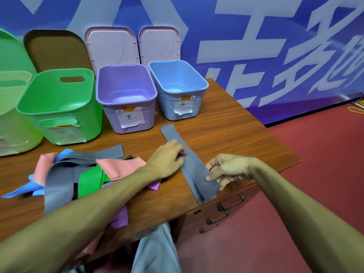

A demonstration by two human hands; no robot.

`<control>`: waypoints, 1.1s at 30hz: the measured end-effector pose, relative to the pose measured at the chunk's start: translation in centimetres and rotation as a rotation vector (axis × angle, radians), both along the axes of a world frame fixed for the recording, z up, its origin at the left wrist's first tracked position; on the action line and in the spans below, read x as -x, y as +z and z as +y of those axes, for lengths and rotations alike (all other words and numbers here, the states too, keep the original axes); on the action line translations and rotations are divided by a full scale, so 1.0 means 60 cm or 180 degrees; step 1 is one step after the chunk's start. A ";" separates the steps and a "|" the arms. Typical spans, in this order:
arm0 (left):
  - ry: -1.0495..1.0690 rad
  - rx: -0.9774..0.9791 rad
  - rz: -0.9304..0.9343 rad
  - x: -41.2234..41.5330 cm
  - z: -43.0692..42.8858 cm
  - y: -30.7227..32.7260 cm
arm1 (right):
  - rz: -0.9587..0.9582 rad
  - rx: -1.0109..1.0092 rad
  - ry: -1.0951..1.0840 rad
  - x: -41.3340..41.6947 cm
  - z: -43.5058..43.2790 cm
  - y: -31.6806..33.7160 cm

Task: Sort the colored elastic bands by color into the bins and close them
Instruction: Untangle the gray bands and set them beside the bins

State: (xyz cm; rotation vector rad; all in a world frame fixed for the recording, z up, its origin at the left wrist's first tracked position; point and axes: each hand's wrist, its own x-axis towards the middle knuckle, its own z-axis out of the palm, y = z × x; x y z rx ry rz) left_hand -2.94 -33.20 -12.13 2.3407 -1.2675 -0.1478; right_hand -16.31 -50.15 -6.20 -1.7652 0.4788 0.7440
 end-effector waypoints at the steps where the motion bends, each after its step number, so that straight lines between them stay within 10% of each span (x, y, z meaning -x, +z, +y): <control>1: -0.0165 -0.0121 0.0088 0.011 0.007 -0.001 | -0.0056 -0.0136 -0.0084 0.003 0.002 0.002; 7: -0.0310 -0.0468 -0.0008 0.027 0.026 0.005 | -0.0081 -0.0474 -0.0467 0.020 0.024 -0.015; 23: -0.0297 -0.0496 0.0039 0.046 0.091 0.053 | -0.0479 0.3254 0.0318 0.022 0.079 -0.019; 33: 0.0458 0.0332 0.0105 -0.007 0.321 0.121 | -0.1690 0.2518 -0.0043 -0.103 0.227 0.001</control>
